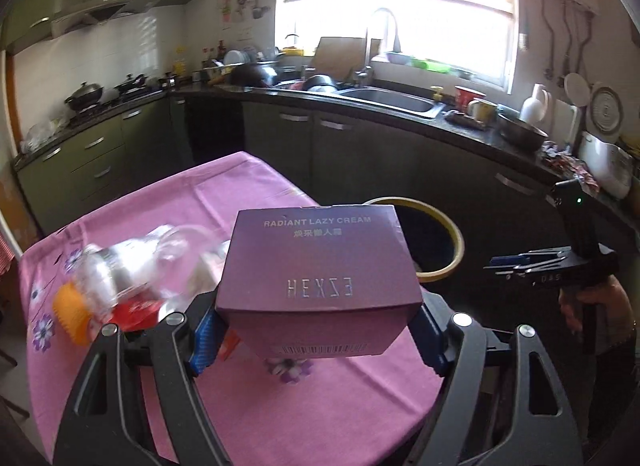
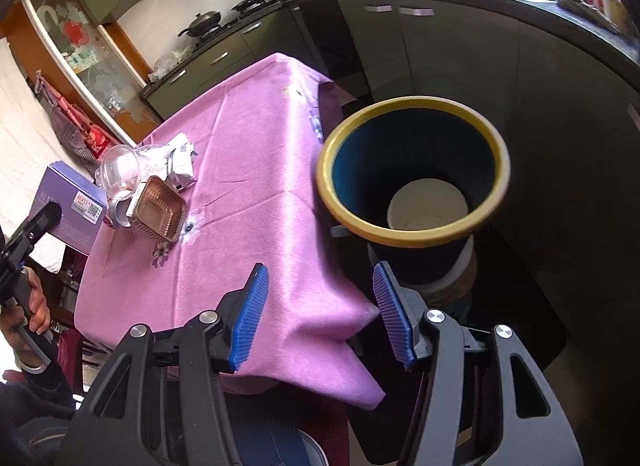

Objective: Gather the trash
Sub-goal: 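Carry the cream box over the bin and open the left gripper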

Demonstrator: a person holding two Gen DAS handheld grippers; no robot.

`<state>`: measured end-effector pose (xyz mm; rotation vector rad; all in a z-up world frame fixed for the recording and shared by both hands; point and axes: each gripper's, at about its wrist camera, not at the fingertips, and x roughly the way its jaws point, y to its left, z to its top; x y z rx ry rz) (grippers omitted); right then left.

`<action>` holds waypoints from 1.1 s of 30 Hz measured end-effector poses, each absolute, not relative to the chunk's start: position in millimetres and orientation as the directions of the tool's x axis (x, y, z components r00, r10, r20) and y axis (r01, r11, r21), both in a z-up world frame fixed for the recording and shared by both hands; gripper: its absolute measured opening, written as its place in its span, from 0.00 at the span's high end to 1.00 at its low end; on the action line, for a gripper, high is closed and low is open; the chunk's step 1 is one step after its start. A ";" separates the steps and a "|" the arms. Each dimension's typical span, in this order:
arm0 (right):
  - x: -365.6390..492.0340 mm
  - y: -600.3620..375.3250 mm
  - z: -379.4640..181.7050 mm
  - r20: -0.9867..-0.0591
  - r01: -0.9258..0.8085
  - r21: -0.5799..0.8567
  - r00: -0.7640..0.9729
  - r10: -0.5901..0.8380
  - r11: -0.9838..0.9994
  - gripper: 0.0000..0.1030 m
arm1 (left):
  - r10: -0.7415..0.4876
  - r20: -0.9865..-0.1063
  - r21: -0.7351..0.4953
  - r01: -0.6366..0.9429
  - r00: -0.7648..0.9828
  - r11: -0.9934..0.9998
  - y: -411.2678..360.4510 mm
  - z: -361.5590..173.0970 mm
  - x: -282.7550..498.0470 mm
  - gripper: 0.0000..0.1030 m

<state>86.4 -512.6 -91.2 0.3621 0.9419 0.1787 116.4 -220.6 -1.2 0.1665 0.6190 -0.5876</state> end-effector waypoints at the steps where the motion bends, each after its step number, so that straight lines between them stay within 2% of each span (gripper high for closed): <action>1: 80.7 -522.1 -92.3 -0.757 0.030 0.378 0.585 0.291 0.925 0.47 | -0.489 -0.591 -0.032 0.587 0.641 0.809 -237.8 -1.5 122.5 0.29; 6: 58.4 -561.3 -99.3 -0.761 0.116 0.384 0.602 0.242 0.916 0.46 | -0.559 -0.616 -0.068 0.669 0.555 0.740 -324.9 -13.1 162.1 0.29; 12: 48.2 -587.8 -109.0 -0.761 0.169 0.403 0.607 0.227 0.899 0.46 | -0.528 -0.713 -0.068 0.703 0.462 0.708 -422.2 -55.5 215.4 0.29; 16: 48.6 -593.2 -115.6 -0.767 0.183 0.412 0.599 0.231 0.893 0.46 | -0.487 -0.764 -0.067 0.700 0.422 0.711 -459.8 -84.4 242.8 0.28; 18: 49.3 -595.7 -117.5 -0.770 0.190 0.413 0.595 0.230 0.890 0.42 | -0.472 -0.779 -0.074 0.687 0.413 0.723 -469.8 -94.7 255.3 0.25; 24: 52.1 -589.0 -112.9 -0.777 0.186 0.397 0.589 0.222 0.899 0.41 | -0.494 -0.756 -0.106 0.663 0.431 0.741 -453.2 -83.6 259.4 0.19; 33: 68.0 -552.1 -105.1 -0.767 0.104 0.389 0.587 0.259 0.915 0.40 | -0.545 -0.603 -0.096 0.626 0.582 0.774 -331.4 -2.9 182.5 0.10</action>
